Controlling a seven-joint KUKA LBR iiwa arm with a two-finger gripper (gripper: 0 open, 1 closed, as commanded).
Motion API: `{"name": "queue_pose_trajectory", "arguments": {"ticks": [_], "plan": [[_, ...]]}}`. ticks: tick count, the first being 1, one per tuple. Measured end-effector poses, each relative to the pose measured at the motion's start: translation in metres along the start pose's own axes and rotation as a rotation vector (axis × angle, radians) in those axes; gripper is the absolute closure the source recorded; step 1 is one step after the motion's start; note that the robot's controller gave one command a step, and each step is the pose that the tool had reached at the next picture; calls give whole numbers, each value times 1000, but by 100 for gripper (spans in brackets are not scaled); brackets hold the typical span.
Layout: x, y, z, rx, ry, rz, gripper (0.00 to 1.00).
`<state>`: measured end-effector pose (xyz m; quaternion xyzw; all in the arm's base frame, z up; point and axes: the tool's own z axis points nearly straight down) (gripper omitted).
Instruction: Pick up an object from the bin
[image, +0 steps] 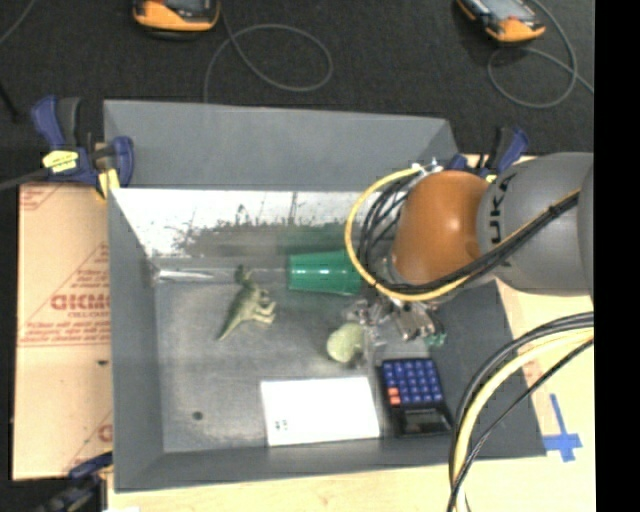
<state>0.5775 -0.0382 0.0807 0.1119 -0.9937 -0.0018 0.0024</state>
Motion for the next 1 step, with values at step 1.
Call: {"name": "queue_pose_trajectory", "arguments": {"ticks": [1], "plan": [[1, 0, -21, 0, 3, 0, 100]]}}
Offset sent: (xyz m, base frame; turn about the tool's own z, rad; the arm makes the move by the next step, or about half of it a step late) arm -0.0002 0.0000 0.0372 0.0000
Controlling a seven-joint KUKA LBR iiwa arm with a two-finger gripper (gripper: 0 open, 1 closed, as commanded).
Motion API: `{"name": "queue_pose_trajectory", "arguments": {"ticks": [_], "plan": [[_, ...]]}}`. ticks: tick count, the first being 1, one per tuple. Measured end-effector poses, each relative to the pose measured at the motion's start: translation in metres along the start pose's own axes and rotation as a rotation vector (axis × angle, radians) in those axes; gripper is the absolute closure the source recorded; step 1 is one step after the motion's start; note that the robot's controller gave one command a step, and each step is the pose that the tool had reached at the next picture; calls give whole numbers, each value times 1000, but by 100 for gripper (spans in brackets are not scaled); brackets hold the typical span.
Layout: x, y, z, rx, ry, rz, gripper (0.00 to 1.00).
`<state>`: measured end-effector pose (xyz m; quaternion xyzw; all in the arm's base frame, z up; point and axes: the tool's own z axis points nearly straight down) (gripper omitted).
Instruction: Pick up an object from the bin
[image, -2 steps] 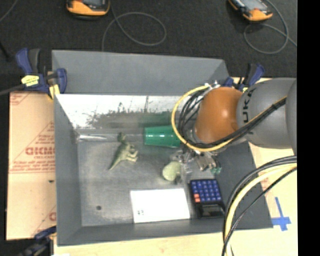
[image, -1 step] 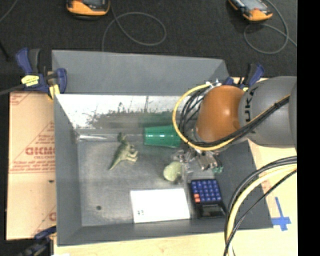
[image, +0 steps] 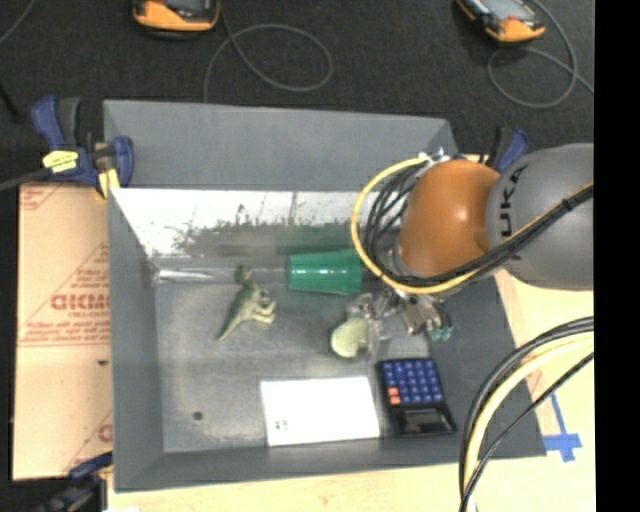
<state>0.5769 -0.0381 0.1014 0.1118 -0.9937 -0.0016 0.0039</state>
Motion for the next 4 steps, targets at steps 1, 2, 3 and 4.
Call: {"name": "queue_pose_trajectory", "arguments": {"ticks": [1, 2, 3, 4], "plan": [[-2, 0, -13, 2, -7, 0, 100], [-1, 0, -24, 2, -5, 0, 100], [-1, 0, -37, 2, -5, 1, 100], [-1, 0, -48, 3, -8, 1, 100]]}}
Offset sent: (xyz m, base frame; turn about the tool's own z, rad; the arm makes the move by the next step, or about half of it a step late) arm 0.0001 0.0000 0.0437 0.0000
